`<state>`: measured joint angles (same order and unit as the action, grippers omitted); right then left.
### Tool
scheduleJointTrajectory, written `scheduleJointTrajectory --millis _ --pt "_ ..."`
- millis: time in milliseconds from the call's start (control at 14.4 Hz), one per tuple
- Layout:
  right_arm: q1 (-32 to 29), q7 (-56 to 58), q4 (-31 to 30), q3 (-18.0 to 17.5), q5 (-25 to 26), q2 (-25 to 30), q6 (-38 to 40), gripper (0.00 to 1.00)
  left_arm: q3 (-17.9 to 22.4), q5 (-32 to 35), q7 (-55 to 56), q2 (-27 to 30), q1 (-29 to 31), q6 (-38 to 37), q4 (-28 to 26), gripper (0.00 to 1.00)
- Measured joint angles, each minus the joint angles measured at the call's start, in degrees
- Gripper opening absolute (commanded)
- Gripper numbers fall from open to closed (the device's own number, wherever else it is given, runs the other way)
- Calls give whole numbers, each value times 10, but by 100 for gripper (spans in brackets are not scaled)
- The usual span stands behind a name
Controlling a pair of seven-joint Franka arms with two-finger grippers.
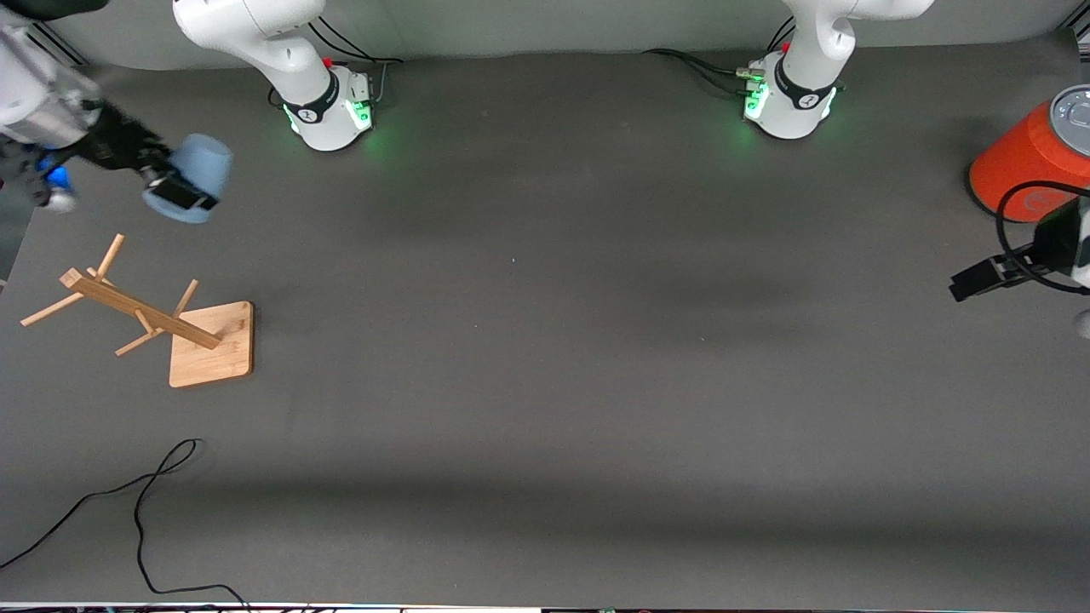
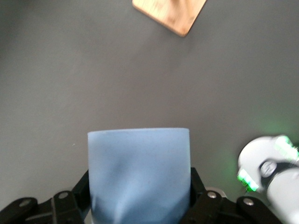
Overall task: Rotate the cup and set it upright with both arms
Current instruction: 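Carry the blue cup with the right gripper to the table center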
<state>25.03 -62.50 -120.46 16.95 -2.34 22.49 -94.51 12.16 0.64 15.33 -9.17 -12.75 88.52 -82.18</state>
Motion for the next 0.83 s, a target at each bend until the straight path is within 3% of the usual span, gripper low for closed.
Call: scheduleJointTrajectory --millis 208,346,831 --pt "132 -181 39 -5 0 -28 -10 39 -9 0 0 0 -7 -13 0 93" --pt "187 -274 96 -8 -5 -89 -22 39 -12 1 -8 0 -8 -16 0 96" --pt "277 -528 394 -10 -57 -421 -33 38 -13 1 -31 0 -8 0 -5 100"
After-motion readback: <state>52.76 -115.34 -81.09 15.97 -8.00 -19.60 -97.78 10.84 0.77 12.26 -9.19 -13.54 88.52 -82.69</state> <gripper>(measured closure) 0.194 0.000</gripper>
